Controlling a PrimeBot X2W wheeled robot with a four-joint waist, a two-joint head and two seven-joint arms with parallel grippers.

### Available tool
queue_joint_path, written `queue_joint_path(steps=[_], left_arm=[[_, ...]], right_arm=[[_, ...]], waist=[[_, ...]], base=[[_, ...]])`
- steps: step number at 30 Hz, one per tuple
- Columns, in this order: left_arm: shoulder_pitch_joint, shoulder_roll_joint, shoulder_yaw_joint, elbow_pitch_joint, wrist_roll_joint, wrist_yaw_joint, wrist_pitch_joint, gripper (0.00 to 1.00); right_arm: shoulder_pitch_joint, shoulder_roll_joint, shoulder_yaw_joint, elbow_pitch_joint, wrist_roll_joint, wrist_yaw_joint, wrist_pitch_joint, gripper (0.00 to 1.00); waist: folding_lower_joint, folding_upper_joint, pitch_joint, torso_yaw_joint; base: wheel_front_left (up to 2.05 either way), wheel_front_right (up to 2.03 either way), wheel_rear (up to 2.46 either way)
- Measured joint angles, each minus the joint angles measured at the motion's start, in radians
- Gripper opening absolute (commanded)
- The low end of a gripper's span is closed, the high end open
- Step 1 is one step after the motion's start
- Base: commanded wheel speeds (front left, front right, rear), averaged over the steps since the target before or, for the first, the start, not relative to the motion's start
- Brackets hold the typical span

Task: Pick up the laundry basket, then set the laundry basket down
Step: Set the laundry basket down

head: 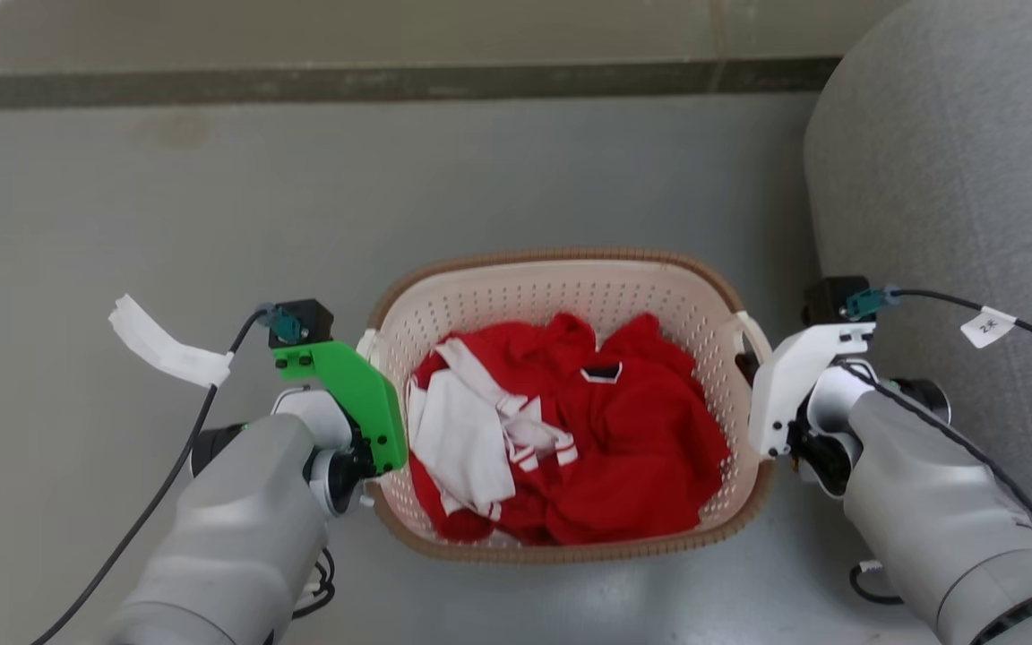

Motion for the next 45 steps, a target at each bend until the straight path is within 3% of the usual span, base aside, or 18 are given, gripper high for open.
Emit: queue_joint_path(steps=[25,45], left_arm=[[-0.123,0.006,-0.032,-0.093,0.046,0.051,-0.282,0.0],[-0.215,0.007,-0.073,-0.087,0.063,0.061,-0.379,0.0]], right_arm=[[-0.144,-0.068,0.019,-0.057,-0.049,0.001,-0.191,0.0],[-0.246,-0.09,0.041,-0.048,-0.088,0.001,-0.254,0.0]], waist=[[0.0001,0.0,0.341,0.028],[0.0002,0.0,0.561,0.037]], base=[[0.0,0.0,0.0],[0.0,0.0,0.0]])
